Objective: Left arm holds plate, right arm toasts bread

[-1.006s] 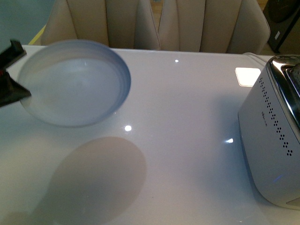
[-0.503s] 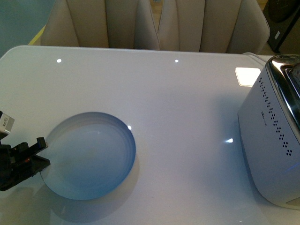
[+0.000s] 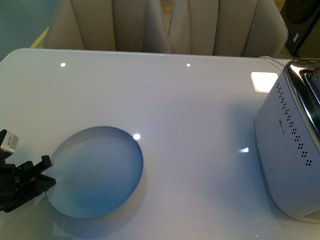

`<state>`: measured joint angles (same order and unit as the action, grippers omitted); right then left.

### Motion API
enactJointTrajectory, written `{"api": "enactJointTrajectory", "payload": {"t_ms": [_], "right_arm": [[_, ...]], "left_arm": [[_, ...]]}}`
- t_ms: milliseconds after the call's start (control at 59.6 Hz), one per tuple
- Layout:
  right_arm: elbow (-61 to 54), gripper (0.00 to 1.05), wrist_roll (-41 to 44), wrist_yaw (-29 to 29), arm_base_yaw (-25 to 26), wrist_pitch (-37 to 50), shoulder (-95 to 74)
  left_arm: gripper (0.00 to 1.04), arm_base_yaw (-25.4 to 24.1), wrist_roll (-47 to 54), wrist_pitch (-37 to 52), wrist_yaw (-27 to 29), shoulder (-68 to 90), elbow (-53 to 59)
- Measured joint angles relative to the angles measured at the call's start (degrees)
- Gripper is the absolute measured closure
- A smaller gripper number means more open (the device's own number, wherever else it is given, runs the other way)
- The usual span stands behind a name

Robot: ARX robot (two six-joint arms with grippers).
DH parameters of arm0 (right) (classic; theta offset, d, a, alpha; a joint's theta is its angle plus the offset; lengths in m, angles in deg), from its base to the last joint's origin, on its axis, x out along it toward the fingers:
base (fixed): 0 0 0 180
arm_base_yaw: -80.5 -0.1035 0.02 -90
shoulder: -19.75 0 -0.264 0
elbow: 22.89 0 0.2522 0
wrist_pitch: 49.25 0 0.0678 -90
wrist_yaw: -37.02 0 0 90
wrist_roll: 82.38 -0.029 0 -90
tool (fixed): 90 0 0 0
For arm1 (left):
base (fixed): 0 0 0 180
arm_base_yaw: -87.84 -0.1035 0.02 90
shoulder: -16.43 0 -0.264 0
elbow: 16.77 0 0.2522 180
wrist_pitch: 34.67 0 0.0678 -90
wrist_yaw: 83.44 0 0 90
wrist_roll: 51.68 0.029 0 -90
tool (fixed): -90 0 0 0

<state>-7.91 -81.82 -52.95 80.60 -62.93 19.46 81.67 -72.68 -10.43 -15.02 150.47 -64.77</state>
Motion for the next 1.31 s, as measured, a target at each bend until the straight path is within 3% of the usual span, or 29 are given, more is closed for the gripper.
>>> {"api": "enactJointTrajectory", "payload": {"t_ms": [151, 319, 587, 771, 838, 889, 939, 1207, 1308], "right_arm": [[0.0, 0.09, 0.02, -0.02, 0.0, 0.0, 0.0], [0.0, 0.09, 0.02, -0.02, 0.0, 0.0, 0.0], [0.0, 0.09, 0.0, -0.02, 0.0, 0.0, 0.0], [0.0, 0.09, 0.02, 0.0, 0.0, 0.0, 0.0], [0.0, 0.09, 0.02, -0.02, 0.0, 0.02, 0.04], [0.0, 0.09, 0.0, -0.04, 0.0, 0.0, -0.02], [0.0, 0.09, 0.02, -0.04, 0.0, 0.0, 0.02], [0.0, 0.09, 0.02, -0.02, 0.0, 0.0, 0.02], [0.0, 0.09, 0.02, -0.02, 0.0, 0.0, 0.02]], "left_arm": [[0.7, -0.85, -0.02, 1.03, 0.24, -0.26, 0.28], [0.45, -1.57, -0.11, 0.79, 0.59, -4.13, 2.25], [0.05, -2.19, -1.18, -6.29, 6.23, -25.68, 5.86], [0.07, -0.04, -2.38, -16.68, 11.5, -43.69, 3.65], [0.23, 3.96, 6.86, 8.0, 20.24, -44.98, 8.81], [0.36, 5.81, 13.68, 22.03, 20.76, -46.1, 13.81], [0.48, 6.34, 16.83, 28.06, 20.92, -48.83, 16.52], [1.02, 6.21, 19.91, 24.37, 21.64, -61.92, 25.35], [1.02, 6.23, 20.15, 21.86, 21.55, -66.51, 27.28]]}}
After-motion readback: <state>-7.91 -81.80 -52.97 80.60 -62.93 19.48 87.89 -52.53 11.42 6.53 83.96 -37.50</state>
